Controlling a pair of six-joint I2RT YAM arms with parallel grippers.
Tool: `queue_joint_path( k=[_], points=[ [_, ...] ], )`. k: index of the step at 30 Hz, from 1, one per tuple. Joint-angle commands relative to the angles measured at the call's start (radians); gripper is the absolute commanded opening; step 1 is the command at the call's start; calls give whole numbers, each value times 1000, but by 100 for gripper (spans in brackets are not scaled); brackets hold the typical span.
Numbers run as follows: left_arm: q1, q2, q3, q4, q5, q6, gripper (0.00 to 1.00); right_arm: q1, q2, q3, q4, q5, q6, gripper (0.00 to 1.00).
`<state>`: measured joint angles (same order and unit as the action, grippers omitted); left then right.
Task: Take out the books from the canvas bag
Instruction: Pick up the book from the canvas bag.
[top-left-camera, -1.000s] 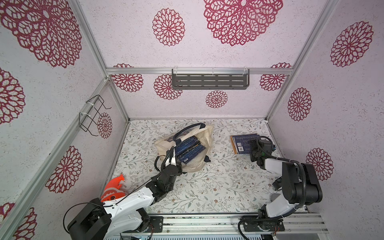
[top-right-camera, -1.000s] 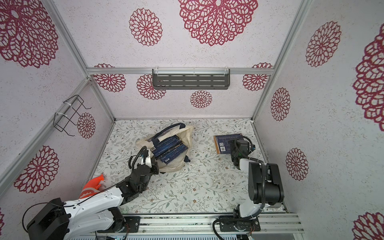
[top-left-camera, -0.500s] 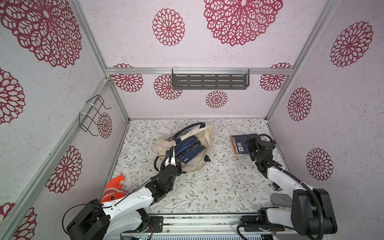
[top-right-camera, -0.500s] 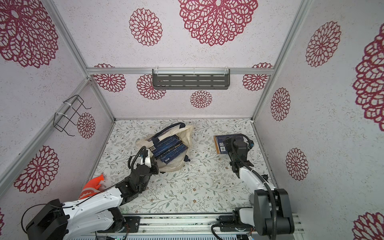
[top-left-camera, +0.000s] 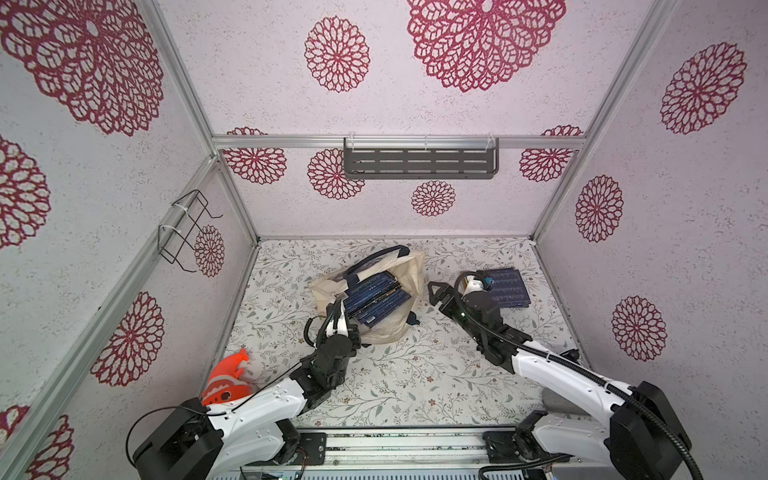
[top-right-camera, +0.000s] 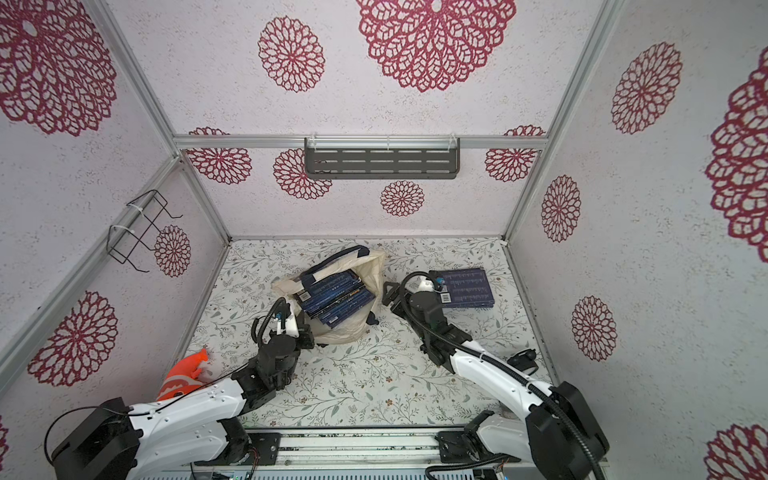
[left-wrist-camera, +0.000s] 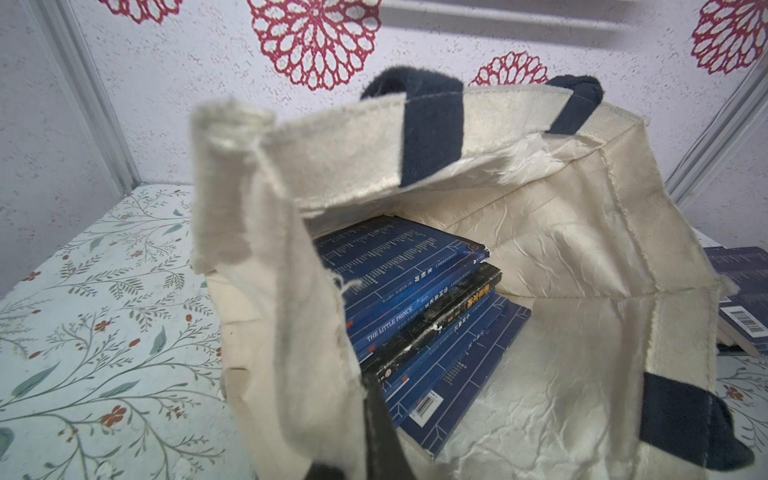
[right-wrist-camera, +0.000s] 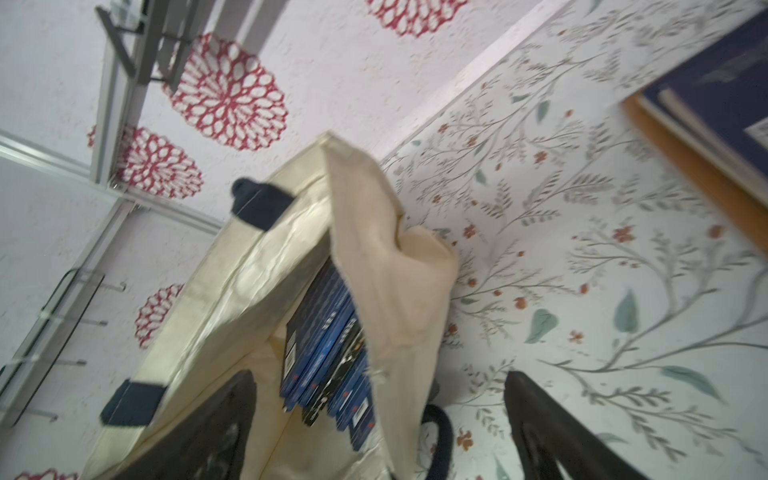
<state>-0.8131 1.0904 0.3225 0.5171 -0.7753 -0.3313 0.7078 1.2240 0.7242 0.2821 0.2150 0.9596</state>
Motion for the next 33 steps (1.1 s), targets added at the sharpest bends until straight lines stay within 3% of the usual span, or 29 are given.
queue_joint_path(
  k=[1,5,12,23,33],
  points=[
    [-14,1,-24,90,-60,41,0,90,56,72,49,48,-42,90],
    [-13,17,-35,128,-74,52,0,185,162,155,56,52,-52,83],
    [-13,-4,-43,127,-40,52,0,246,322,238,89,46,-8,71],
    [-12,-25,-40,102,-18,52,0,242,570,386,86,35,44,68],
    [-12,-46,-46,100,-8,50,0,201,699,447,122,22,99,52]
  ],
)
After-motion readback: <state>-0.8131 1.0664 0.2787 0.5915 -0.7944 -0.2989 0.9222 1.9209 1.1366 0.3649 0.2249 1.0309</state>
